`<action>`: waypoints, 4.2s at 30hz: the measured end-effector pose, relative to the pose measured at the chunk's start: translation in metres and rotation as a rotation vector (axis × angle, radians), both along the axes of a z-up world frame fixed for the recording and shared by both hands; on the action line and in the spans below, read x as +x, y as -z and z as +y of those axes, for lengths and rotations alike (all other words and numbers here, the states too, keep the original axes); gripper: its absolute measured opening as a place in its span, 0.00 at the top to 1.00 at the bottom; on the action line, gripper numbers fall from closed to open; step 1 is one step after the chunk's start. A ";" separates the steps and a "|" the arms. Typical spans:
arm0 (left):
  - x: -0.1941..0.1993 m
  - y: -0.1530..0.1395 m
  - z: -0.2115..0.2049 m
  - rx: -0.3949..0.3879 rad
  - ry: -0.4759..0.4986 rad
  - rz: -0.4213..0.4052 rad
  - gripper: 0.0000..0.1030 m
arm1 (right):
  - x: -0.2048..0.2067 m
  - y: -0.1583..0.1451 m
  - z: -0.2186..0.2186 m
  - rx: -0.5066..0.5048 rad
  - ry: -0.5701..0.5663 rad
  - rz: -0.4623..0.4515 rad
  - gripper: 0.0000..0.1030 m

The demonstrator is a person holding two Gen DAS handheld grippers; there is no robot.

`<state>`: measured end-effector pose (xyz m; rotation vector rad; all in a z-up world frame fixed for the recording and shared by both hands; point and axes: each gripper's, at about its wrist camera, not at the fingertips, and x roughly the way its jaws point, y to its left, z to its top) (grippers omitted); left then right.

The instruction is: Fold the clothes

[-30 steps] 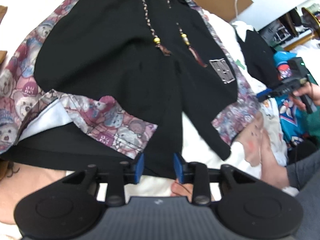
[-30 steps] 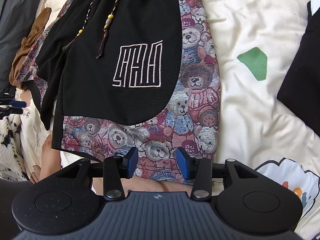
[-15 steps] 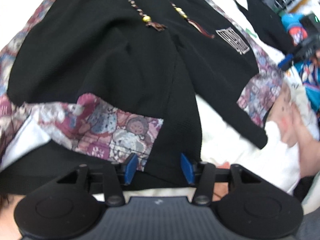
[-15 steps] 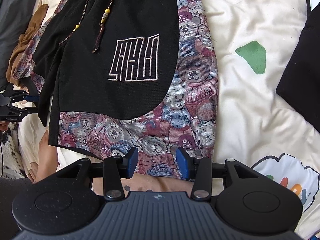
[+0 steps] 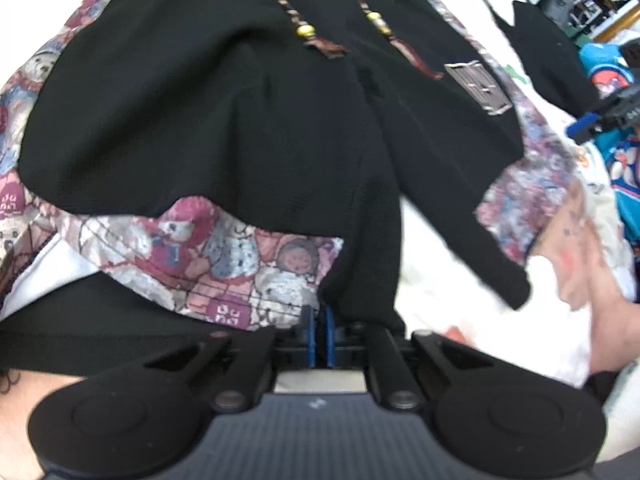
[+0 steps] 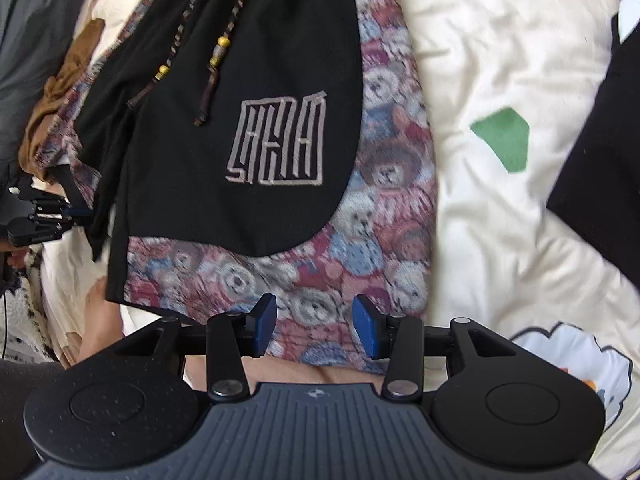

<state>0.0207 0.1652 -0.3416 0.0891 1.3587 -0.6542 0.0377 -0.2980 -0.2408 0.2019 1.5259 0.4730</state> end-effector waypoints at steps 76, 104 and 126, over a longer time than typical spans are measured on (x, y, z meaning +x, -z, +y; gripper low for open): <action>0.029 -0.087 0.132 0.258 -0.335 -0.325 0.76 | -0.015 0.040 -0.019 -0.231 -0.032 0.080 0.39; -0.026 0.004 -0.025 -0.035 0.066 -0.124 0.84 | -0.017 0.039 -0.049 -0.118 0.113 0.057 0.41; -0.031 -0.023 0.008 -0.052 0.074 -0.073 0.67 | -0.021 0.029 -0.051 -0.181 0.001 0.128 0.53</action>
